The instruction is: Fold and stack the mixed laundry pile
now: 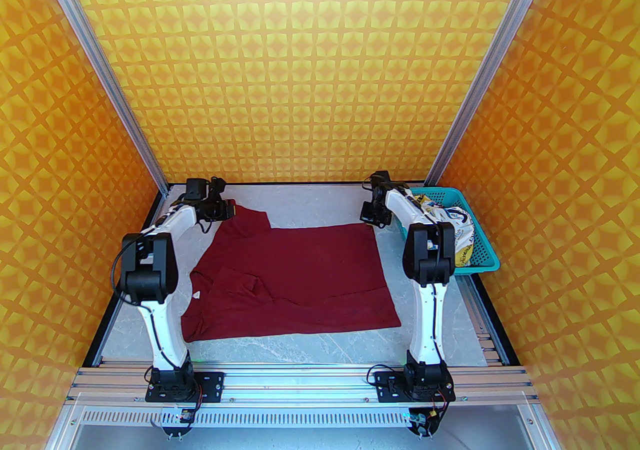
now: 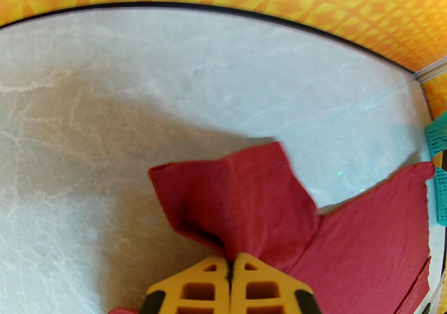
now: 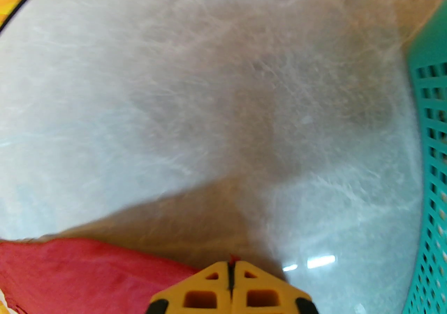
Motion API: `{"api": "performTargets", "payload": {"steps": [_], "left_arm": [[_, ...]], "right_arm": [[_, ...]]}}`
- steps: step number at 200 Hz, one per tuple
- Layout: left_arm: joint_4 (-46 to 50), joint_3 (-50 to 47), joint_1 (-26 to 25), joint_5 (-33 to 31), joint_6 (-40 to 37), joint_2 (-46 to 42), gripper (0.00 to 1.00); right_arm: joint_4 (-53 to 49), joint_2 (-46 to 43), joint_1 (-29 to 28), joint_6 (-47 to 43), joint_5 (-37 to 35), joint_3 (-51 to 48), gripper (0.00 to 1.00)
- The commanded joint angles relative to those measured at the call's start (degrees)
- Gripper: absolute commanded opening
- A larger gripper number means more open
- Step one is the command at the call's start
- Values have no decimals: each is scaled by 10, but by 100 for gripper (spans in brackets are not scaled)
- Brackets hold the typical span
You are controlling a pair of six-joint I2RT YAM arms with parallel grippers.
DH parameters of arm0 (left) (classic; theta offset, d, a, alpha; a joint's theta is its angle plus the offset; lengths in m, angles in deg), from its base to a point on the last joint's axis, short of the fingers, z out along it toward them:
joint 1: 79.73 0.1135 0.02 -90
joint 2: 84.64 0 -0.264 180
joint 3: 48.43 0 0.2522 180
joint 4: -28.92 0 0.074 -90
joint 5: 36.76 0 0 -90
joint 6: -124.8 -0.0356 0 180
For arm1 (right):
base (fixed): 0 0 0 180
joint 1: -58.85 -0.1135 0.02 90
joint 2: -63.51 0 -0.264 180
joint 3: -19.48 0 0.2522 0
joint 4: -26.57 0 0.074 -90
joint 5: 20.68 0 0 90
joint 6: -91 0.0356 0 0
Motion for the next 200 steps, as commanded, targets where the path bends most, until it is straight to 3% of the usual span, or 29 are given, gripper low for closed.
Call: {"api": "performTargets", "payload": {"steps": [1,114,200], "left_arm": [[-69,-45,6,32,8,-40,0],[-114,-196,14,55,17,-185,0],[-138,-310,25,55,41,-286,0]], "right_arm": [[20,-35,0,-4,2,-25,0],[30,-123,17,4,15,-115,0],[68,-207,32,12,39,-244,0]]}}
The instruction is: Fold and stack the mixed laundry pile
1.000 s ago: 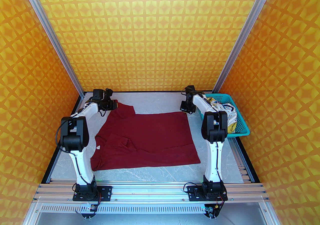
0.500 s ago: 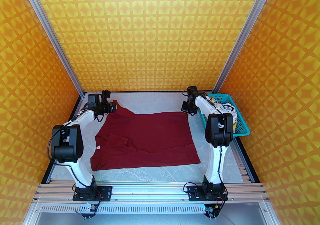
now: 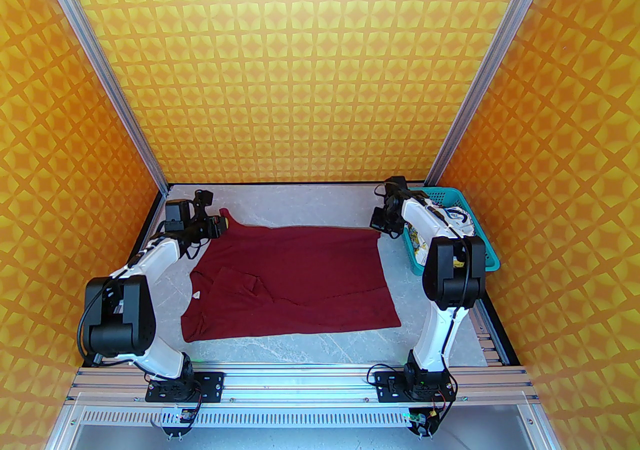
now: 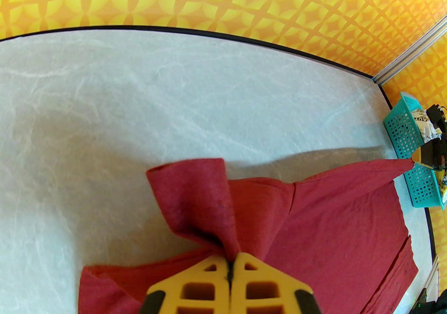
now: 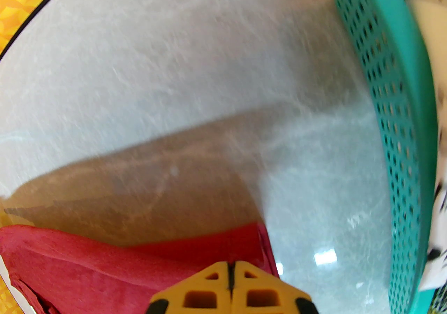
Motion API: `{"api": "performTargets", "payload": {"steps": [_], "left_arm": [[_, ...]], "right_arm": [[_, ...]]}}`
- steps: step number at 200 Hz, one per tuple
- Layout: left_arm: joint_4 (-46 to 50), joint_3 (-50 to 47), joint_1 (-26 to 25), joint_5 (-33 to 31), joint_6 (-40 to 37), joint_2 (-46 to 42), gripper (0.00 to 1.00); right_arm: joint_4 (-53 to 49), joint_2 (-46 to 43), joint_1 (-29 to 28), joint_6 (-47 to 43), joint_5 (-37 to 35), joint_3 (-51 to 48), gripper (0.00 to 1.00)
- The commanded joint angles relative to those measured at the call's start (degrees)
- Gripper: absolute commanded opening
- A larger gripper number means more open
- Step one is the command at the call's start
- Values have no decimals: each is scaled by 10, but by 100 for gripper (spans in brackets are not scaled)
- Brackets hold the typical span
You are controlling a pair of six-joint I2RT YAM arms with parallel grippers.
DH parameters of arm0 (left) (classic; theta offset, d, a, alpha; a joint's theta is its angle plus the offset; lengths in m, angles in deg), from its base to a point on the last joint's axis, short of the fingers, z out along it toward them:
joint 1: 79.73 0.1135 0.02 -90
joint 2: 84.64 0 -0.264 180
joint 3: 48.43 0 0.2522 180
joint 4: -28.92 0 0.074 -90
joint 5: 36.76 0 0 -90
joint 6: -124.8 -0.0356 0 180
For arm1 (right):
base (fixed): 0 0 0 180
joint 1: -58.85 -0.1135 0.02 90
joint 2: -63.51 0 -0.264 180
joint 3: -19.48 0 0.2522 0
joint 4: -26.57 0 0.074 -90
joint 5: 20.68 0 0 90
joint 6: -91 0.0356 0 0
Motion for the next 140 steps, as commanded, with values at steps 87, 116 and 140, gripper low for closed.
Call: {"api": "performTargets", "payload": {"steps": [87,116,140], "left_arm": [[-37,-157,19,-15,47,-157,0],[-46,-216,22,-43,66,-207,0],[-52,-268,22,-83,99,-248,2]], "right_arm": [[60,-114,11,12,20,-158,0],[96,-141,14,35,31,-220,0],[133,-146,14,55,55,-272,0]]}}
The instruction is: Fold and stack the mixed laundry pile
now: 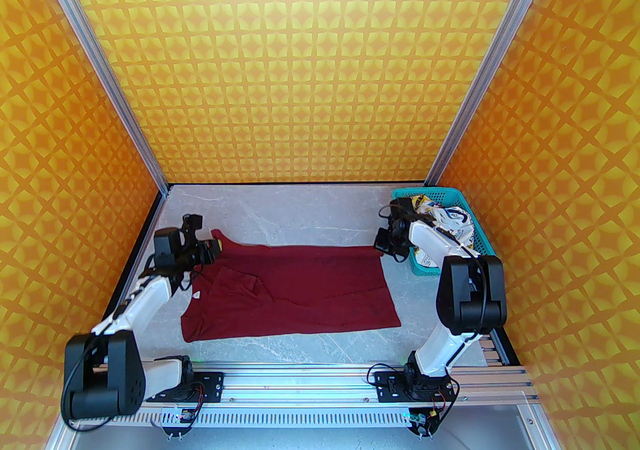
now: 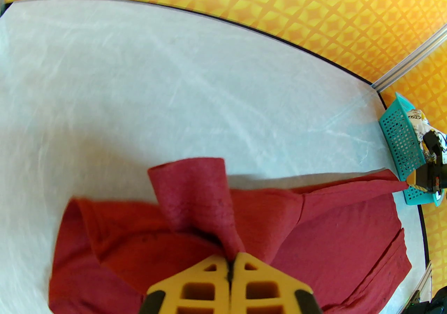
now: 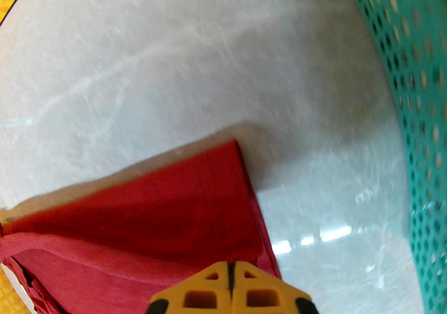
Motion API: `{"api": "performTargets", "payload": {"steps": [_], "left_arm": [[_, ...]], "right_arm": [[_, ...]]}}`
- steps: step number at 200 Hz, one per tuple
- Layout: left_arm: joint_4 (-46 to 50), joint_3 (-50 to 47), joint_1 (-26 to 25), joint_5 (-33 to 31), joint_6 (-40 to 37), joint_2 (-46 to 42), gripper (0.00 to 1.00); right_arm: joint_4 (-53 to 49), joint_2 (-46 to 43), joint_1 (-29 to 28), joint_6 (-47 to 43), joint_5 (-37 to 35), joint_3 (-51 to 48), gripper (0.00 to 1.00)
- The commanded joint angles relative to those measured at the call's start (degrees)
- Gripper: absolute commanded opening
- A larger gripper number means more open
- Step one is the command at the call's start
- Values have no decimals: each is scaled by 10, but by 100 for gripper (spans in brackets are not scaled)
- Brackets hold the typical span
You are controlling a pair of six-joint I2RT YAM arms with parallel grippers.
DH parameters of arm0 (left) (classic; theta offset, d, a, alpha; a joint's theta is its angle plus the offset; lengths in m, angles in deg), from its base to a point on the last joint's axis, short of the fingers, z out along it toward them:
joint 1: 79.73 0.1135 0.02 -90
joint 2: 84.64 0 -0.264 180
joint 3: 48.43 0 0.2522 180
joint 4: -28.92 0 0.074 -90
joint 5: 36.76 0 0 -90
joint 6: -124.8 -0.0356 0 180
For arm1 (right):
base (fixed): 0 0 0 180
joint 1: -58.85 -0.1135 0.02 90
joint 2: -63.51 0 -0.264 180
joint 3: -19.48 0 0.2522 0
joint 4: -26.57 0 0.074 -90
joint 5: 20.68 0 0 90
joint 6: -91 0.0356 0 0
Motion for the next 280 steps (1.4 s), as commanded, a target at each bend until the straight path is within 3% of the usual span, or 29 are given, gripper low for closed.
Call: {"api": "performTargets", "payload": {"steps": [1,7,15,28,44,70,94,143,173,226,280], "left_arm": [[-12,-51,5,-54,44,-44,3],[-12,-62,5,-67,58,-54,5],[-11,-75,5,-81,76,-56,12],[-13,-92,5,-94,95,-89,40],[8,-94,6,-115,107,-109,46],[87,-68,6,-168,110,-152,47],[156,-10,-10,-161,86,-125,46],[205,125,-148,-169,67,92,50],[254,243,-207,-210,46,244,44],[292,350,-229,-263,13,373,45],[309,374,-229,-298,-4,397,45]], "right_arm": [[52,-17,5,33,29,-49,0],[58,-16,5,36,30,-57,1],[65,-14,5,38,31,-67,10],[66,-15,5,38,27,-76,26],[62,-24,5,36,19,-80,33],[45,-54,5,31,-3,-77,35],[27,-72,4,24,-8,-65,37],[24,-36,-29,33,9,-34,38],[27,-12,-47,38,14,-20,38],[28,-8,-54,35,21,-22,37],[29,-7,-54,30,22,-27,37]]}}
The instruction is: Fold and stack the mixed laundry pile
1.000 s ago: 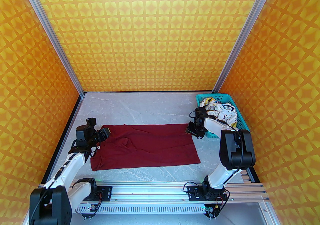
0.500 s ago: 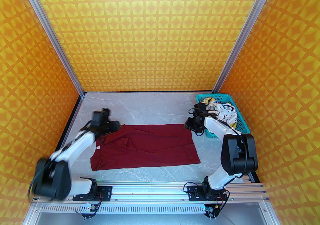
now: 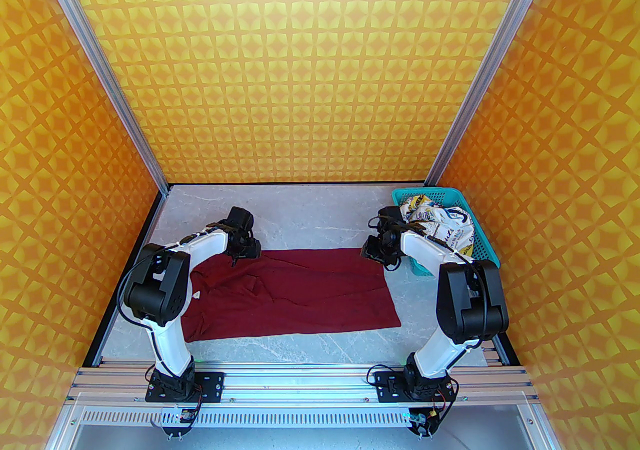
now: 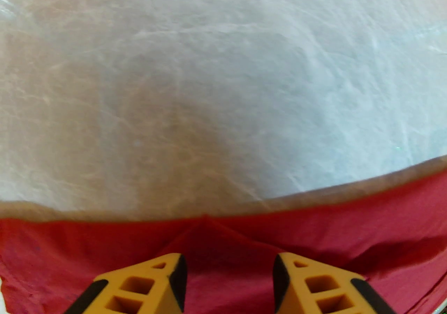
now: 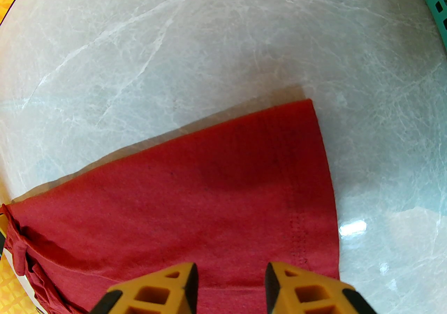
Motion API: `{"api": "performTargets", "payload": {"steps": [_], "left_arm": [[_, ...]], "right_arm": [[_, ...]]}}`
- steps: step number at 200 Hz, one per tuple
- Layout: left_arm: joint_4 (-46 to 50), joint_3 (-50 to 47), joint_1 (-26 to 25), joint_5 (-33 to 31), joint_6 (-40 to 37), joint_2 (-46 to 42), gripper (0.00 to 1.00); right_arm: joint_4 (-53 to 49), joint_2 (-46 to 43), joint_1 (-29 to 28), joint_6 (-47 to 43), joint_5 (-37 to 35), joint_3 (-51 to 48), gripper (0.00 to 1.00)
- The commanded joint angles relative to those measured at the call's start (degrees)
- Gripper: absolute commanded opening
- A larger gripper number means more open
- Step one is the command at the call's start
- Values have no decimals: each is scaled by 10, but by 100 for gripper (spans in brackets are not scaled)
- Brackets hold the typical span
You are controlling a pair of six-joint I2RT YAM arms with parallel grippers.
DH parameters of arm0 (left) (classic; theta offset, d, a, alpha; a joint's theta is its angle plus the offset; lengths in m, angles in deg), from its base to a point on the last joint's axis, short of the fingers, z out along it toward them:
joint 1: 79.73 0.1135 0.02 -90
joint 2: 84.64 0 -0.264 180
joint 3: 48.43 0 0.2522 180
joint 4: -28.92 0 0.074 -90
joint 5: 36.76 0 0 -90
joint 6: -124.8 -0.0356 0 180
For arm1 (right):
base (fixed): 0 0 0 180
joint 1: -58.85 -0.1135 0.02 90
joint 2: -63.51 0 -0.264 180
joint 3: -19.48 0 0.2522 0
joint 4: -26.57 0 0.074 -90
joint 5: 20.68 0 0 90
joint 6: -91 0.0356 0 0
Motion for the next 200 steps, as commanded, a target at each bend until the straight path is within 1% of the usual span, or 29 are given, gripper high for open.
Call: {"api": "performTargets", "payload": {"steps": [1,23,40,60,76,83,103,123,162,172,192,195,200], "left_arm": [[26,22,-3,-29,-22,11,45],[31,34,-3,-29,-28,30,44],[32,42,-5,-29,-32,42,40],[30,47,-9,-29,-39,46,31],[29,44,-12,-28,-43,36,14],[29,41,-14,-29,-42,28,8],[32,27,-19,-29,-46,-14,3],[40,8,-22,-29,-44,-54,2],[45,-41,-32,-29,-32,-108,4],[45,-53,-35,-29,-29,-115,7],[42,-72,-37,-29,-22,-119,16],[40,-74,-36,-28,-22,-118,17],[39,-77,-37,-28,-21,-116,23]], "right_arm": [[0,8,-1,1,5,5,37],[0,11,-1,1,7,7,37],[-1,10,-1,0,5,5,36],[-3,8,-1,-1,3,6,36],[-4,6,-1,-2,2,6,36],[-6,7,-1,-2,1,6,36],[-7,4,-2,-3,-1,7,36],[-7,3,-1,-3,-1,7,36],[-3,6,-1,0,2,5,36],[-3,5,-1,0,3,5,36],[-1,7,-1,3,6,4,36],[-1,7,-1,3,7,4,36],[0,7,-1,4,7,4,36]]}}
